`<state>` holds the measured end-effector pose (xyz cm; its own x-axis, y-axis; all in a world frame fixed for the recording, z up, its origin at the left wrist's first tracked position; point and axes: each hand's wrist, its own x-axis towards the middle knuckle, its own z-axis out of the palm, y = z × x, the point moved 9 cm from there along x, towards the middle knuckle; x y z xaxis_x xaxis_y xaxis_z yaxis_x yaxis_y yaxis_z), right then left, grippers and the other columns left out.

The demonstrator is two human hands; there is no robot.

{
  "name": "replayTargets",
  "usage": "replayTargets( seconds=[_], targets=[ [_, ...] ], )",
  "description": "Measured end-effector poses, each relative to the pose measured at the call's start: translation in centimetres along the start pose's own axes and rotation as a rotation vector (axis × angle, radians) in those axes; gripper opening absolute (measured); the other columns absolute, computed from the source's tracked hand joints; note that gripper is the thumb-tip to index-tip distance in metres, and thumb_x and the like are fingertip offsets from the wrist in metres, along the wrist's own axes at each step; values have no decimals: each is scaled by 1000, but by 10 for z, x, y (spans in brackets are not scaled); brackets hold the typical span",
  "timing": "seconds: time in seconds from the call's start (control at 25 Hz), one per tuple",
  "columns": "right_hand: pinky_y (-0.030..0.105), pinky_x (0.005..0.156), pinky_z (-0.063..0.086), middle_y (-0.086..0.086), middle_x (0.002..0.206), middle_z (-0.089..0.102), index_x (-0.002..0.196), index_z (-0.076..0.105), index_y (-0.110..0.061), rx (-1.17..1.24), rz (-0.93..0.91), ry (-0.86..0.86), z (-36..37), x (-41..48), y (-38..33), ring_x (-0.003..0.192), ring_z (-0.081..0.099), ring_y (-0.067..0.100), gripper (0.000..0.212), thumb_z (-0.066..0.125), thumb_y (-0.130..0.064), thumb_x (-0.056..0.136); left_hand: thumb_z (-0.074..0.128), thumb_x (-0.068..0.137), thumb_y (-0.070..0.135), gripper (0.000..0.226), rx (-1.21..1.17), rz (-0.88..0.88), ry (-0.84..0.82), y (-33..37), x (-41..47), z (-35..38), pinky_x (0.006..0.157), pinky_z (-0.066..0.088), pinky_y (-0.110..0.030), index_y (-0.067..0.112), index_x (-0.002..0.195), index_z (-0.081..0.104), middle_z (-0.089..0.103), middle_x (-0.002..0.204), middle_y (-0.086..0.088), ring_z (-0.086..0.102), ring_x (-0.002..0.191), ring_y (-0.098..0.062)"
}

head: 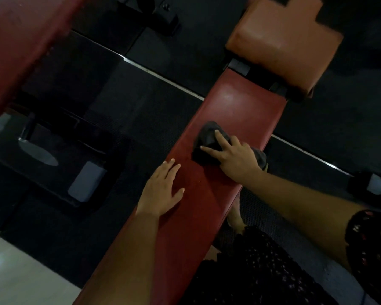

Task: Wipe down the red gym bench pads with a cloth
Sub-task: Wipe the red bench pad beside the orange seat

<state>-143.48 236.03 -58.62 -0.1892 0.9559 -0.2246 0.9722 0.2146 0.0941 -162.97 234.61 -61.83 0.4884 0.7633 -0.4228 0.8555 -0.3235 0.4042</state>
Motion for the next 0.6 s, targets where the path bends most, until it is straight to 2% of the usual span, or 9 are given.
replayTargets(
  seconds=[0.12,0.2,0.36,0.48,0.6],
  targets=[
    [41,60,51,21,144,42,141,44,-42,6,56,32,16,-51,20,89,53,39,80,79,-24,71,51,96,44,67,27,-15,15,1,6,-7,116,28,-39,24,154,22,14,161,5,10,148,-16],
    [41,58,50,22,143,43,139,48,-40,39,108,41,22,-84,28,87,53,39,88,86,-24,62,51,95,45,70,73,8,35,3,7,-11,114,30,-39,24,154,20,8,162,5,9,148,-18],
    [42,54,50,24,141,45,139,48,-37,108,198,13,31,-125,25,82,53,40,92,87,-17,58,54,92,47,76,64,25,99,-1,-9,-5,115,21,-40,24,155,18,3,163,4,7,149,-22],
    [40,51,49,24,138,48,138,46,-38,149,241,4,30,-132,13,79,52,38,91,87,-16,59,37,90,58,77,69,1,108,-9,-32,16,119,16,-43,23,155,16,6,163,1,7,149,-21],
    [39,55,51,22,140,47,138,49,-38,117,149,-11,27,-108,-12,84,55,39,89,89,-28,60,21,87,66,82,82,-27,47,-18,-39,36,122,3,-43,25,156,1,-7,162,5,-9,149,-14]
  ],
)
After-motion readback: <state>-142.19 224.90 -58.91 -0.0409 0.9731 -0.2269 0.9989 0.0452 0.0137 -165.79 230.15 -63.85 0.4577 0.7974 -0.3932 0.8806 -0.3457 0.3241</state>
